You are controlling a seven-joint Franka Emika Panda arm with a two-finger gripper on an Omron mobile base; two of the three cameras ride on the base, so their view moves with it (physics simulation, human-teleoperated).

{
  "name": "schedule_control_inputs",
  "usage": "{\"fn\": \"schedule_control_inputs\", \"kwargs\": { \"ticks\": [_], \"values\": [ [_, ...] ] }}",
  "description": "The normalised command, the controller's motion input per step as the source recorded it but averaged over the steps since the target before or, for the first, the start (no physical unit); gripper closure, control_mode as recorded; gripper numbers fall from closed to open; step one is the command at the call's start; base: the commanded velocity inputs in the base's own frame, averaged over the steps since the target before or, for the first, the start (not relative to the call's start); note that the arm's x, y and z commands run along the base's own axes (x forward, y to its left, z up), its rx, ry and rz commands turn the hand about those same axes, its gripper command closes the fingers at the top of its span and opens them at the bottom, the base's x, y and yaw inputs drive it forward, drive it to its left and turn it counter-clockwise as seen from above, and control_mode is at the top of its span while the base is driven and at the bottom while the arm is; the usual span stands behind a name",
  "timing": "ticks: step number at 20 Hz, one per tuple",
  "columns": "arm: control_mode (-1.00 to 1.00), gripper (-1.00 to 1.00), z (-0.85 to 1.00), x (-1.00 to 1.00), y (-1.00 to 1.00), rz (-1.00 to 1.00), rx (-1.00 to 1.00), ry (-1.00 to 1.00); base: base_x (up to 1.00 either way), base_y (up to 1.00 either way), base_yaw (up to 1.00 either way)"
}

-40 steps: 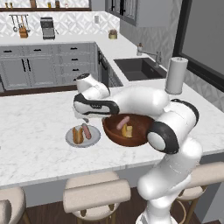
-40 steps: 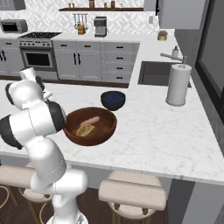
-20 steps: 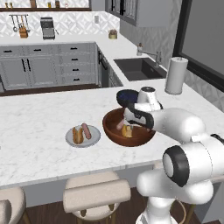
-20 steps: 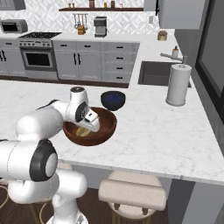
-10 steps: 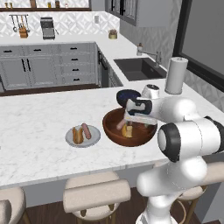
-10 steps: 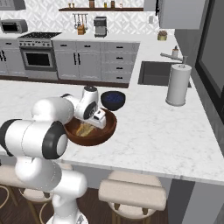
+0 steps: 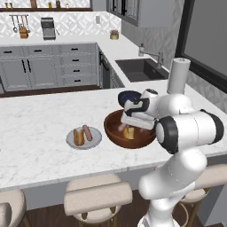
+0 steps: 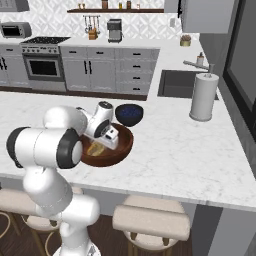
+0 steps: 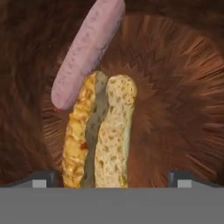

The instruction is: Place one bun and one sausage from the bowl on each plate.

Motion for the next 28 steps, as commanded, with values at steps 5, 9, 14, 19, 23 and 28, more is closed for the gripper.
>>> {"fn": "schedule_control_inputs", "kwargs": {
  "ticks": [5, 9, 14, 19, 23, 28],
  "values": [
    [-1.00, -1.00, -0.61, 0.02, 0.04, 0.03, 0.00, 0.05, 0.00, 0.00, 0.00],
    [-1.00, -1.00, -0.45, 0.34, 0.16, 0.00, 0.00, 0.04, 0.00, 0.00, 0.00],
    [-1.00, -1.00, -0.45, 0.21, 0.13, 0.00, 0.00, 0.01, 0.00, 0.00, 0.00],
    [-1.00, -1.00, -0.26, 0.02, -0.03, 0.00, 0.00, 0.00, 0.00, 0.00, 0.00],
    [-1.00, 1.00, -0.19, 0.05, 0.02, 0.00, 0.00, 0.02, 0.00, 0.00, 0.00],
    [-1.00, 1.00, 0.00, 0.00, 0.00, 0.00, 0.00, 0.00, 0.00, 0.00, 0.00]
  ]
}}
